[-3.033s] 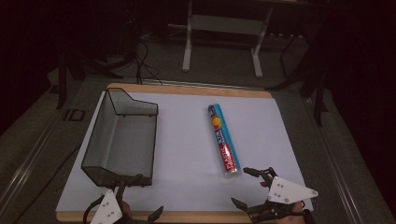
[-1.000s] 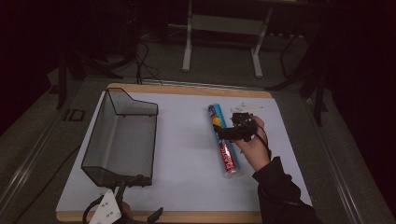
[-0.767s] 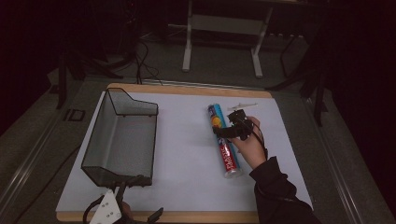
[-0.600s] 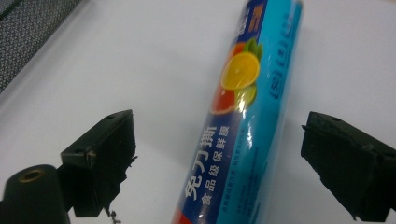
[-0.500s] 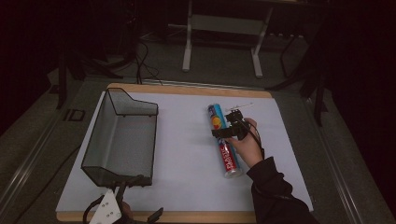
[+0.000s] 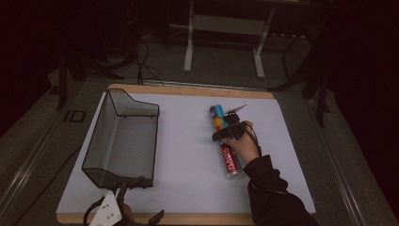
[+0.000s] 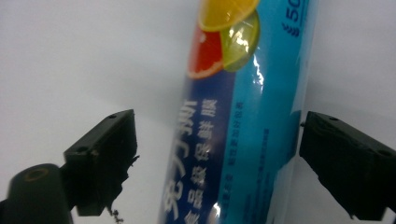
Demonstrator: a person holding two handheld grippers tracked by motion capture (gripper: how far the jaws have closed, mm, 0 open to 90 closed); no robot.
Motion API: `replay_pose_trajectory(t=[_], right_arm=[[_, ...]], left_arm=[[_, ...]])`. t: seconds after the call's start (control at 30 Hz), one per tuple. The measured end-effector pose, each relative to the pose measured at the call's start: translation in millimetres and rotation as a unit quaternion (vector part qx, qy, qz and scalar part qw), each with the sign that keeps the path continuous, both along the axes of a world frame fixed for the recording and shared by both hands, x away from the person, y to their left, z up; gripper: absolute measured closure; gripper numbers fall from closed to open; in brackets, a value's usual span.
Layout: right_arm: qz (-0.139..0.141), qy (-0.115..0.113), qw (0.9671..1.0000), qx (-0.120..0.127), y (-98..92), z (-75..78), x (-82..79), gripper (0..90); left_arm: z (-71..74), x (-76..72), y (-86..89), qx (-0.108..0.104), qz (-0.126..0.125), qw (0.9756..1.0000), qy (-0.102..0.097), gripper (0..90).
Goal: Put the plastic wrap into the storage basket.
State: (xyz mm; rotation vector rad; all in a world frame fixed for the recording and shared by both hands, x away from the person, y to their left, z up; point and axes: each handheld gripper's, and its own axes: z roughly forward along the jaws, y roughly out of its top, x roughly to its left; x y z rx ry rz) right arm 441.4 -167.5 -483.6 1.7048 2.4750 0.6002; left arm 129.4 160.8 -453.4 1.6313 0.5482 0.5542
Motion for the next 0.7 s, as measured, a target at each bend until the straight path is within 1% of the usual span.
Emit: replay_pose_trajectory(t=[0.1,0.17,0.23,0.3,0.33,0.37,0.4,0.5,0.53,0.57,0.6,0.67,0.7], right_arm=[[-0.003,0.021,0.9998,-0.006,1.0,-5.6,4.6,14.0],[-0.001,0.037,0.9992,-0.017,2.5,-9.5,7.5,14.4],[-0.003,0.046,0.9985,-0.029,4.1,-12.6,10.0,15.3],[-0.003,0.058,0.9976,-0.037,5.6,-15.6,12.6,19.6],[-0.002,0.062,0.9971,-0.044,6.3,-17.5,13.9,20.0],[-0.003,0.065,0.9968,-0.045,6.6,-18.7,15.0,22.1],[-0.006,0.071,0.9964,-0.046,7.0,-19.8,16.2,22.1],[-0.013,0.074,0.9961,-0.048,7.9,-18.4,19.6,24.9],[-0.014,0.075,0.9957,-0.052,8.6,-18.1,20.6,25.4],[-0.013,0.079,0.9955,-0.051,9.4,-18.2,21.4,28.4],[-0.013,0.084,0.995,-0.053,10.4,-18.1,22.2,28.5],[-0.01,0.089,0.9938,-0.066,13.4,-18.2,22.7,28.7],[-0.012,0.093,0.9928,-0.074,15.6,-18.0,23.0,29.0]], left_arm=[[-0.1,-0.1,-0.1,0.001,0.0,1.0,0.0,2.4],[-0.2,-0.1,-0.2,0.001,-0.001,1.0,0.0,2.4],[-0.2,-0.1,-0.2,0.002,-0.001,1.0,0.0,2.4],[-0.3,0.1,-0.1,0.001,-0.002,1.0,0.0,2.4],[-0.2,0.1,0.0,0.001,-0.002,1.0,0.0,2.4],[-0.2,0.2,0.1,0.001,-0.003,1.0,0.0,2.4],[-0.2,0.3,0.3,0.0,-0.004,1.0,0.0,2.4],[-0.4,0.2,0.0,0.0,-0.004,1.0,0.001,2.4],[-0.4,0.2,0.0,0.0,-0.004,1.0,0.001,2.4],[-0.4,0.3,-0.2,0.001,-0.003,1.0,0.0,2.4],[-0.4,0.4,-0.2,0.004,-0.004,1.0,0.0,2.4],[-0.3,0.2,-0.4,0.004,-0.004,1.0,0.0,2.4],[-0.3,-0.1,-0.4,0.005,-0.004,1.0,-0.001,2.4]])
